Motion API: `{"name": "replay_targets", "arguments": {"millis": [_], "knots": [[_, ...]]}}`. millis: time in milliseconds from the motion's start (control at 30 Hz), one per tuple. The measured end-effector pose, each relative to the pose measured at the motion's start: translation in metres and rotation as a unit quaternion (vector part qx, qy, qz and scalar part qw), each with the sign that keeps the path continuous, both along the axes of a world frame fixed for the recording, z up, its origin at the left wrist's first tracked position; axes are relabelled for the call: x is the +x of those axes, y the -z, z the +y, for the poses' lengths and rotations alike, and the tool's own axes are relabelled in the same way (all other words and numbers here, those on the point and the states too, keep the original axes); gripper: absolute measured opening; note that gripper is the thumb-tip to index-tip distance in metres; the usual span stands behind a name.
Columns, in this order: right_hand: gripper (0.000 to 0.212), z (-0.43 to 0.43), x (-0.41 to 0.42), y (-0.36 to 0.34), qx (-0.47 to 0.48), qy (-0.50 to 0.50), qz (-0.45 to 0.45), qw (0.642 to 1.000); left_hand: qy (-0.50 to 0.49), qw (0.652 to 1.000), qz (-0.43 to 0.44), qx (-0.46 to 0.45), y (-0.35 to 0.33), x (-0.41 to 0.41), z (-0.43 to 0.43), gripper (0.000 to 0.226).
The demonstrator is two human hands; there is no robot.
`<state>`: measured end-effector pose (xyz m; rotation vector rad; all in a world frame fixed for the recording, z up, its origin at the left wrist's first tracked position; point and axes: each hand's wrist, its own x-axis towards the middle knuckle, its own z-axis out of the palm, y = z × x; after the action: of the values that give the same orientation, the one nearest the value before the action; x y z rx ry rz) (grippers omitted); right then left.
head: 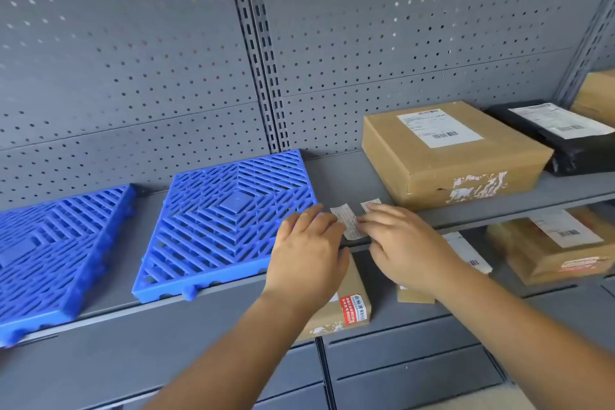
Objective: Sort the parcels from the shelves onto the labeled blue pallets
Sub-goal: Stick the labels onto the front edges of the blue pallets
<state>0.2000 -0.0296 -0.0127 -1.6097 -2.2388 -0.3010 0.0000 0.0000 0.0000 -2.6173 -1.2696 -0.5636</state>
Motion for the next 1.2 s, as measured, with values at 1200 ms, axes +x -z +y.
{"name": "replay_targets", "arguments": {"millis": [1200], "knots": [[0.015, 0.003, -0.013, -0.004, 0.019, -0.032, 0.203, 0.978, 0.047, 0.986, -0.147, 0.06, -0.024, -0.018, 0.0, 0.014]]}}
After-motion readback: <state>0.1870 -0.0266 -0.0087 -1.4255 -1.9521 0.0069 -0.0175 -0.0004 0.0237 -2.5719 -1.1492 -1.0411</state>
